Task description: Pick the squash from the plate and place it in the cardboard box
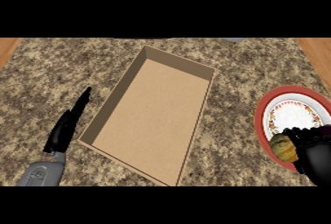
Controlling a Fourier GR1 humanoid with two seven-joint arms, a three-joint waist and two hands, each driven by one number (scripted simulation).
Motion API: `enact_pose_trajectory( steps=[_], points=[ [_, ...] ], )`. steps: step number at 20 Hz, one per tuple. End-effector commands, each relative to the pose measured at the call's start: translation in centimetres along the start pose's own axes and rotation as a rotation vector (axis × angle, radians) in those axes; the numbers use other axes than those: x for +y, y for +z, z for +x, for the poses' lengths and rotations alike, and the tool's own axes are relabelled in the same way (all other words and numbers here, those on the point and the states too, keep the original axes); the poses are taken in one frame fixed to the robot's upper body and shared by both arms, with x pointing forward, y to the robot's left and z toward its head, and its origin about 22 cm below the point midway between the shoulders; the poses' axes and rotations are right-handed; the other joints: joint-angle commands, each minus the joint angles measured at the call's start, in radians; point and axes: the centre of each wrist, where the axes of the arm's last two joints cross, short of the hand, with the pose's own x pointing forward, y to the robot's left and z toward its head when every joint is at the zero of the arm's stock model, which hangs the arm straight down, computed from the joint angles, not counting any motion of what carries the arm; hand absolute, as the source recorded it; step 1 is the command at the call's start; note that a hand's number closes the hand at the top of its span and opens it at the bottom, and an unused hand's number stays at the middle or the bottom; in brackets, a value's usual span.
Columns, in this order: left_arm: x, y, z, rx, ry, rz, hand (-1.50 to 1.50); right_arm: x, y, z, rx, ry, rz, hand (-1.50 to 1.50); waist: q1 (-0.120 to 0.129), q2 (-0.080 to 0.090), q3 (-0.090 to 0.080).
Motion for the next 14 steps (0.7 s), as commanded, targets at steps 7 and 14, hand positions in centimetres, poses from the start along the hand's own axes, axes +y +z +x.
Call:
enact_pose_trajectory(
  steps=[7, 14],
  points=[
    [-0.4, -0.6, 0.6, -0.032, -0.009, -0.021, 0.0, 0.5, -1.7, 8.5, 0.122, -0.247, 0.124, 1.5, 0.064, 0.03, 0.017],
    [-0.1, -0.8, 1.0, -0.049, -0.022, -0.03, 0.0, -0.6, -2.3, 8.4, 0.182, -0.236, 0.249, 1.5, 0.098, 0.029, 0.014]
  ],
)
